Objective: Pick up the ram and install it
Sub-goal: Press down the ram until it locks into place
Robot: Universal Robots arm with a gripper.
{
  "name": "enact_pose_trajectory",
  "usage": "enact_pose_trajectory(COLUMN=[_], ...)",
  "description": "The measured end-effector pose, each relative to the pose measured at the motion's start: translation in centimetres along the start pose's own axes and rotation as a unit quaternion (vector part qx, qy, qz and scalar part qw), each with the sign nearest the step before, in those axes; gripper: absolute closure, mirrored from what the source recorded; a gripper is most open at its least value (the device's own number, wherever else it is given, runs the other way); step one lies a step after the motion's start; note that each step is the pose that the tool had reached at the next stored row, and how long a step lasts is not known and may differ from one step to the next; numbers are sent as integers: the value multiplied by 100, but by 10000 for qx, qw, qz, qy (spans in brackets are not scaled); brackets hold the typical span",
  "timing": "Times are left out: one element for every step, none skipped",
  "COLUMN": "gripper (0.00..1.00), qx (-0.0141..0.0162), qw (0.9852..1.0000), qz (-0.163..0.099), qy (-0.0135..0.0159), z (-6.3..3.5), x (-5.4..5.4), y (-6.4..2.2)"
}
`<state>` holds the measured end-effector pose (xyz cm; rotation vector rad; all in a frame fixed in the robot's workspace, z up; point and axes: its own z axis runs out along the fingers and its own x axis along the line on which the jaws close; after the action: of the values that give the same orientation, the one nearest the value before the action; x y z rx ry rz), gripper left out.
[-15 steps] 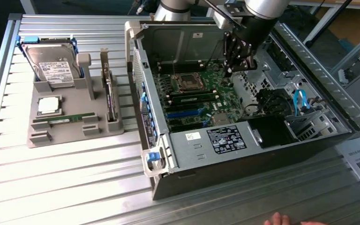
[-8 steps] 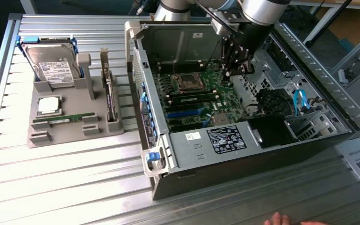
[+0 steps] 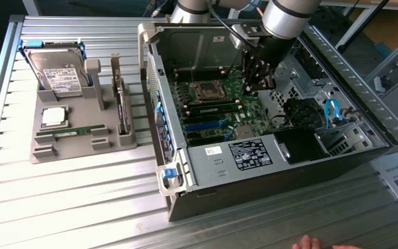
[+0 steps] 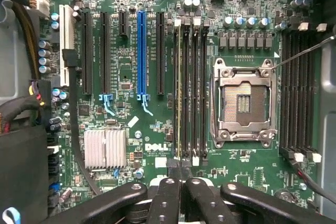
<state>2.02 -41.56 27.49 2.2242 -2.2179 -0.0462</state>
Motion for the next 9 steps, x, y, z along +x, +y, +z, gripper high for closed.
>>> enact_pose_trajectory(gripper=[90,90,90,90,90,90,90,90,90], qx=[1,1,1,1,1,1,2,2,2], qw=[10000,10000,10000,10000,10000,10000,10000,10000,10000], qz=[0,0,0,0,0,0,0,0,0], qy=[-1,0,0,0,0,-2,0,-1,-1], z=[49,88,106,106,106,113,130,150,164], x=[1,2,2,3,3,2,3,3,4], y=[-1,-1,-1,-1,-1,-2,-2,-3,-3])
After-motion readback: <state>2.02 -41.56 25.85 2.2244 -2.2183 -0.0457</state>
